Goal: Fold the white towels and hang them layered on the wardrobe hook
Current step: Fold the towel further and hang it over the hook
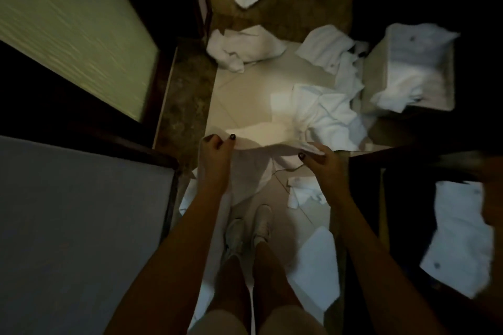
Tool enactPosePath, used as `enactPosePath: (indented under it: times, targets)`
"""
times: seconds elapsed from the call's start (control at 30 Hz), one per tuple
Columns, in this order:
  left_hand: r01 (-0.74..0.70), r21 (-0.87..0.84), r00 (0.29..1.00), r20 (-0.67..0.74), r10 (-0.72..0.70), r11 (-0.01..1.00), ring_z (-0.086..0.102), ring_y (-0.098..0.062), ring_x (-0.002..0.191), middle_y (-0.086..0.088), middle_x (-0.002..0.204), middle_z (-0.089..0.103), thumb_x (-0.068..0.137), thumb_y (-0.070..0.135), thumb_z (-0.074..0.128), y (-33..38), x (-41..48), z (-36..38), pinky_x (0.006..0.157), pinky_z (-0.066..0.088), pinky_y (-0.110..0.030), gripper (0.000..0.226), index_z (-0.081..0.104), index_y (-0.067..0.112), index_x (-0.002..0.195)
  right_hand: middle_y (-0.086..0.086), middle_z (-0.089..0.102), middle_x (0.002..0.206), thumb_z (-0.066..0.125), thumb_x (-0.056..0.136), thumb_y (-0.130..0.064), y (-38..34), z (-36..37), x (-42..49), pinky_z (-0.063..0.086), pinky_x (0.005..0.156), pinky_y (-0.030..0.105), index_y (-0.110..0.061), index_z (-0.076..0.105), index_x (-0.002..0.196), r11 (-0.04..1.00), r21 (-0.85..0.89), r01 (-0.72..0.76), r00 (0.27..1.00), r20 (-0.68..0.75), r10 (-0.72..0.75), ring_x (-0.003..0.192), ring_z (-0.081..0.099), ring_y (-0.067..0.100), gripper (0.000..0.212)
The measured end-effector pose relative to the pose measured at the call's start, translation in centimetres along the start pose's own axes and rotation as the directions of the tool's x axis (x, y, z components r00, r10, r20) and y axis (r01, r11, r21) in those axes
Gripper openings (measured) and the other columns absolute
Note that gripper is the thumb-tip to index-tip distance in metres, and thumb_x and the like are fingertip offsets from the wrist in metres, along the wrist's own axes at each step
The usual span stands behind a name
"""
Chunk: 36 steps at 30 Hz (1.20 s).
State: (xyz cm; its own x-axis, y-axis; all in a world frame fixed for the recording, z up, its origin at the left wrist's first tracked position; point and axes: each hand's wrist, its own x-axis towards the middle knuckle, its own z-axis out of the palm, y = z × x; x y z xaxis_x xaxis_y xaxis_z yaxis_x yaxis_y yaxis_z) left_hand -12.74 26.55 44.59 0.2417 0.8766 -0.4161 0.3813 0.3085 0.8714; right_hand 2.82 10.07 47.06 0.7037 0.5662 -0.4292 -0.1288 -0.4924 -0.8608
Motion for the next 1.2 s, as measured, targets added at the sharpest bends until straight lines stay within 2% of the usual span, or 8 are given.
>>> enactPosePath:
  times: [0.17,0.37,0.5,0.63,0.8,0.93,1.07,1.2]
  targets:
    - [-0.216,0.1,0.97,0.138,0.201,0.971,0.053,-0.035,0.086,-0.031,0.092,0.054,0.097,0.013,0.056,9.0,-7.4,-1.5,0.08,0.043,-0.043,0.027,0.056,-0.008,0.081,-0.004,0.075,0.095,0.056,0.092,-0.03,-5.2,-5.2,-10.5,0.051,0.083,0.031,-0.02,0.074,0.099,0.99,-0.002,0.139,0.975,-0.176,-0.137,0.094,0.068,0.009,0.023]
    - [-0.367,0.048,0.902,0.264,0.342,0.929,0.048,-0.025,0.086,-0.02,0.089,0.05,0.098,0.009,0.054,15.0,-14.7,-2.5,0.072,0.03,-0.026,0.023,0.057,-0.006,0.081,-0.002,0.075,0.084,0.052,0.101,-0.02,-9.6,-9.5,-20.8,0.048,0.078,0.034,-0.014,0.073,0.087,0.963,0.032,0.269,0.904,-0.353,-0.241,0.084,0.066,0.026,0.026]
    - [-0.353,-0.065,0.847,0.401,0.348,0.934,0.055,-0.02,0.086,-0.015,0.092,0.056,0.098,0.014,0.055,17.5,-19.0,-1.2,0.081,0.042,-0.038,0.021,0.059,-0.003,0.089,0.004,0.063,0.066,0.052,0.101,-0.023,-11.3,-12.6,-25.8,0.044,0.067,0.023,-0.015,0.07,0.084,0.94,0.028,0.341,0.826,-0.486,-0.285,0.068,0.058,0.016,0.026]
    - [-0.481,-0.129,0.653,0.608,0.453,0.867,0.05,-0.021,0.074,-0.015,0.078,0.053,0.1,0.022,0.053,20.0,-23.5,0.4,0.072,0.039,-0.038,0.038,0.056,-0.012,0.084,-0.018,0.071,0.086,0.055,0.1,-0.023,-11.9,-17.2,-29.7,0.046,0.07,0.011,-0.031,0.071,0.095,0.922,-0.065,0.382,0.728,-0.594,-0.343,0.083,0.064,-0.001,0.019]
    - [-0.504,-0.28,0.396,0.766,0.507,0.817,0.032,-0.018,0.067,-0.007,0.068,0.033,0.087,0.025,0.048,23.6,-29.9,3.0,0.063,0.025,-0.034,0.027,0.038,0.01,0.067,-0.007,0.068,0.094,0.057,0.099,-0.021,-10.9,-22.9,-34.5,0.046,0.076,0.017,-0.025,0.072,0.094,0.931,-0.098,0.353,0.698,-0.635,-0.331,0.093,0.062,0.005,0.017]
    - [-0.413,-0.329,0.256,0.853,0.455,0.849,0.055,-0.005,0.07,0.01,0.069,0.058,0.099,0.012,0.047,24.6,-33.9,6.3,0.067,0.043,-0.023,0.039,0.065,0.024,0.067,-0.014,0.054,0.117,0.056,0.098,-0.019,-9.6,-27.2,-37.6,0.039,0.077,0.004,-0.029,0.068,0.092,0.96,-0.068,0.273,0.718,-0.649,-0.251,0.105,0.051,-0.012,0.017]
    - [-0.314,-0.369,0.093,0.905,0.416,0.874,0.052,-0.025,0.092,-0.015,0.095,0.058,0.088,0.029,0.054,25.9,-36.5,9.6,0.083,0.037,-0.041,0.04,0.056,-0.01,0.098,-0.014,0.052,0.134,0.054,0.1,-0.016,-8.5,-30.4,-39.5,0.036,0.086,0.011,-0.019,0.071,0.103,0.962,-0.028,0.27,0.737,-0.638,-0.226,0.119,0.047,-0.006,0.017]
    - [-0.16,-0.413,0.013,0.907,0.42,0.897,0.064,-0.009,0.073,0.001,0.074,0.066,0.087,0.016,0.049,27.4,-38.7,12.5,0.068,0.051,-0.02,0.027,0.072,0.019,0.073,-0.015,0.053,0.138,0.054,0.099,-0.02,-7.7,-31.7,-40.5,0.039,0.096,0.019,-0.023,0.072,0.104,0.954,0.064,0.294,0.744,-0.642,-0.186,0.129,0.047,0.001,0.018]
